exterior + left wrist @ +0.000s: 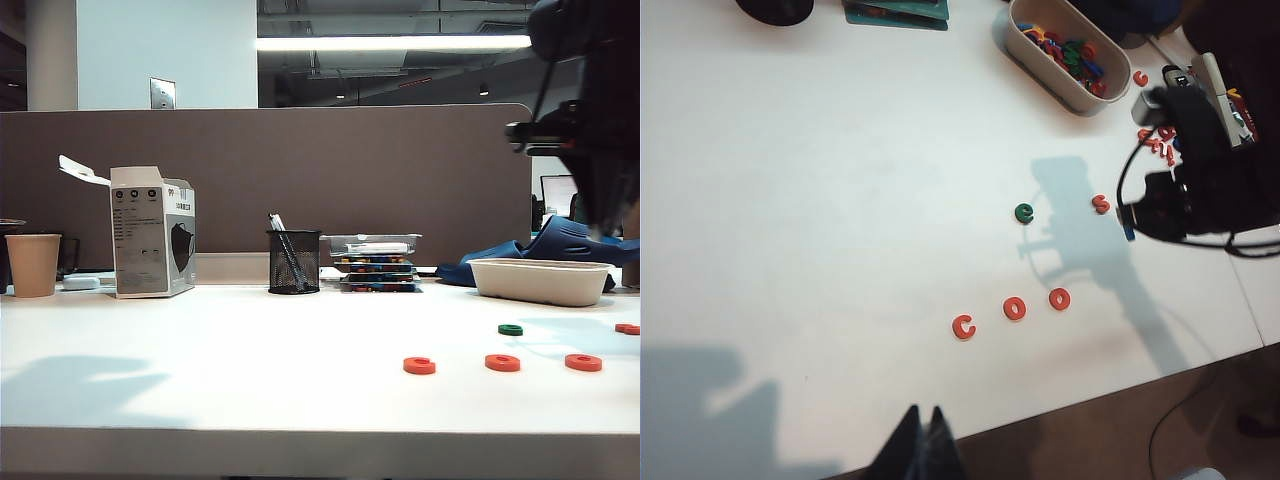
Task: Select the appropriate letters from the row of letter magnets placed on the table to arrange into the word "cool".
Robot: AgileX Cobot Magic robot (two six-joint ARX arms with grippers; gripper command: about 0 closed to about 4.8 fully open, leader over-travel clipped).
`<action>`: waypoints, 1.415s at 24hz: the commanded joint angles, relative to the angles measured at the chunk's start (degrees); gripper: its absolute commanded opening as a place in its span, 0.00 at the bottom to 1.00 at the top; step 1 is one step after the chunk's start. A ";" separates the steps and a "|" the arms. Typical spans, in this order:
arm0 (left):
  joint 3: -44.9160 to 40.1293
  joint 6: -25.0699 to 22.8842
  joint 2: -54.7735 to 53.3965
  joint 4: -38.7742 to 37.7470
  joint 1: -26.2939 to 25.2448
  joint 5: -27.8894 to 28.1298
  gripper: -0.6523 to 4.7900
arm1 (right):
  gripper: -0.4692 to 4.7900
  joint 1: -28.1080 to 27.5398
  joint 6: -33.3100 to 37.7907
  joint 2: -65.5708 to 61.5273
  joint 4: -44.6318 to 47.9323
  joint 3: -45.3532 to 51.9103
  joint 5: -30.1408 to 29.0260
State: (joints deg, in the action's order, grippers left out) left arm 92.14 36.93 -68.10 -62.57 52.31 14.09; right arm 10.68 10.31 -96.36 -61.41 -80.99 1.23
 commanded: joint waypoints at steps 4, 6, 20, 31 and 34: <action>0.22 -0.26 0.13 0.50 0.07 0.11 0.11 | 0.07 0.07 0.52 4.48 5.99 12.02 -0.39; 0.22 -0.26 0.13 0.50 0.07 0.11 0.11 | 0.07 0.15 0.94 4.48 8.72 15.58 -2.36; 0.22 -0.26 0.13 0.52 0.07 0.09 0.11 | 0.07 0.13 1.81 4.13 17.70 24.72 -2.21; 0.22 -0.26 0.13 0.52 0.07 0.11 0.11 | 0.30 0.13 1.86 4.24 17.05 25.40 -0.09; 0.22 -0.26 0.13 0.52 0.07 0.09 0.11 | 0.31 0.13 1.84 4.31 16.41 24.85 -0.44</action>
State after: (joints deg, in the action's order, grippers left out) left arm 92.14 36.93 -68.12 -62.57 52.31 14.09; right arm 10.81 12.12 -92.33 -44.64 -55.75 0.99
